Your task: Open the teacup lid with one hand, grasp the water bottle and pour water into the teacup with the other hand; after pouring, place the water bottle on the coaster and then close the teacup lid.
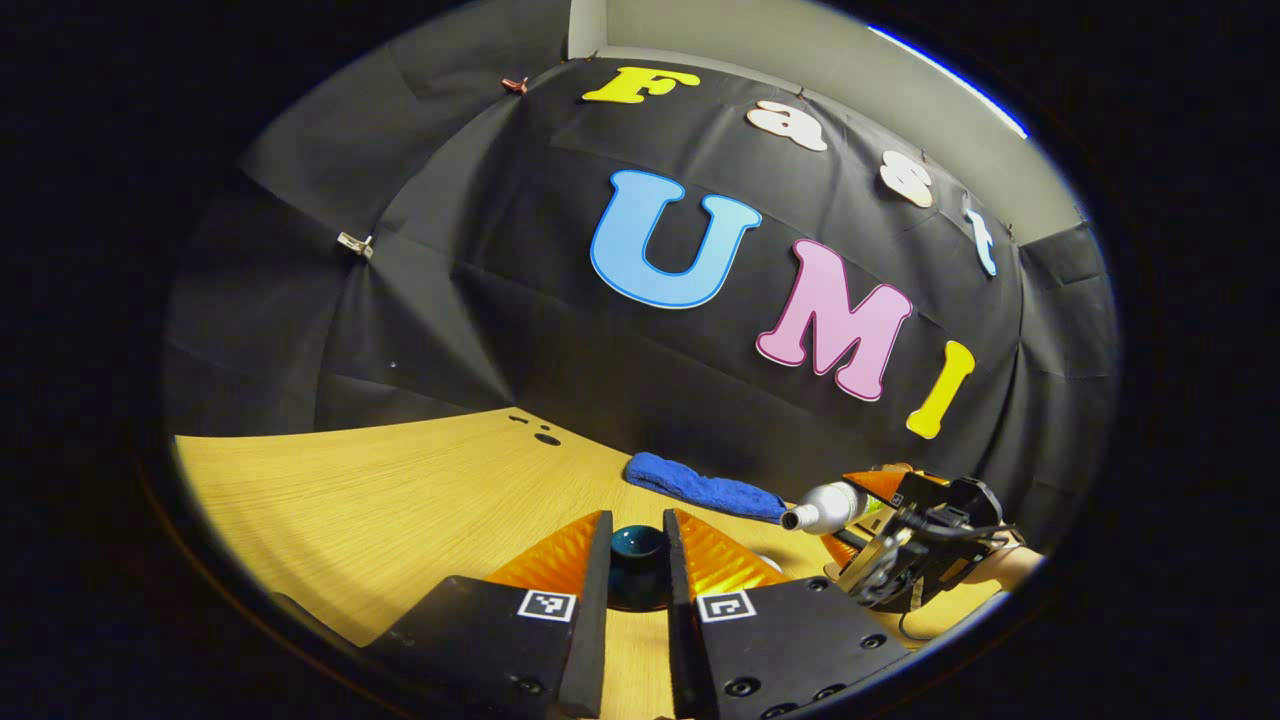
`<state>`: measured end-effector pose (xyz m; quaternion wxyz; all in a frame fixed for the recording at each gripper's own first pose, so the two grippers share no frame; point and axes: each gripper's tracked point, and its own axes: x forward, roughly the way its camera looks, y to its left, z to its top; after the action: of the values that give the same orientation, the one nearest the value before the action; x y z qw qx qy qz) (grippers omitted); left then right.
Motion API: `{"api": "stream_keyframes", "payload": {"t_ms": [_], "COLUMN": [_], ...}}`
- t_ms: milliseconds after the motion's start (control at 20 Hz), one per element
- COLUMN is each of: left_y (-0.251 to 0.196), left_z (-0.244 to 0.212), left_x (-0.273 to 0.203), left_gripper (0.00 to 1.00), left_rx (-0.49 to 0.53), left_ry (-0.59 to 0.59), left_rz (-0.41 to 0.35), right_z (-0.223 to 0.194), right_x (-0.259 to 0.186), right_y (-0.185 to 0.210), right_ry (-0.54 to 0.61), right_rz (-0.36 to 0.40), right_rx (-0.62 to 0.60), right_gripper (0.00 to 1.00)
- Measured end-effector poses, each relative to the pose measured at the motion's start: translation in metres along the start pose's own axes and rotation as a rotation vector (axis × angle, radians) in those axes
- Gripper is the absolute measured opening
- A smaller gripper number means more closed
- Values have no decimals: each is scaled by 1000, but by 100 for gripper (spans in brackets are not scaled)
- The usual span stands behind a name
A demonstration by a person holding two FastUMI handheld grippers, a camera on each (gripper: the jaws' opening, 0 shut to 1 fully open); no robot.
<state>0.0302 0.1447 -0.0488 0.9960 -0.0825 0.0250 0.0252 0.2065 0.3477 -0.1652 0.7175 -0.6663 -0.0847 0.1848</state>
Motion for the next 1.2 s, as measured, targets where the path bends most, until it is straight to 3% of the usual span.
{"api": "stream_keyframes", "payload": {"t_ms": [150, 350, 500, 600, 950, 1200], "left_y": [-2, -20, -39, -54, -89, -100], "left_z": [-3, -12, -15, -15, -19, -23], "left_x": [0, 2, 8, 13, 23, 29], "left_gripper": [30, 30, 30, 30, 30, 30], "left_rx": [10, 25, 46, 52, 63, 81], "left_ry": [9, 36, 51, 55, 71, 83], "left_rz": [11, 6, -16, -36, -76, -84], "right_z": [1, -1, -13, -29, -99, -129], "right_x": [-4, -14, -24, -31, -35, -27], "right_y": [13, 27, 25, 13, -1, 12], "right_ry": [12, 32, 32, 32, 40, 75], "right_rz": [105, 238, 288, 283, 233, 219], "right_rx": [289, 784, 1090, 1238, 1501, 1588], "right_gripper": [79, 79, 80, 79, 79, 79]}}
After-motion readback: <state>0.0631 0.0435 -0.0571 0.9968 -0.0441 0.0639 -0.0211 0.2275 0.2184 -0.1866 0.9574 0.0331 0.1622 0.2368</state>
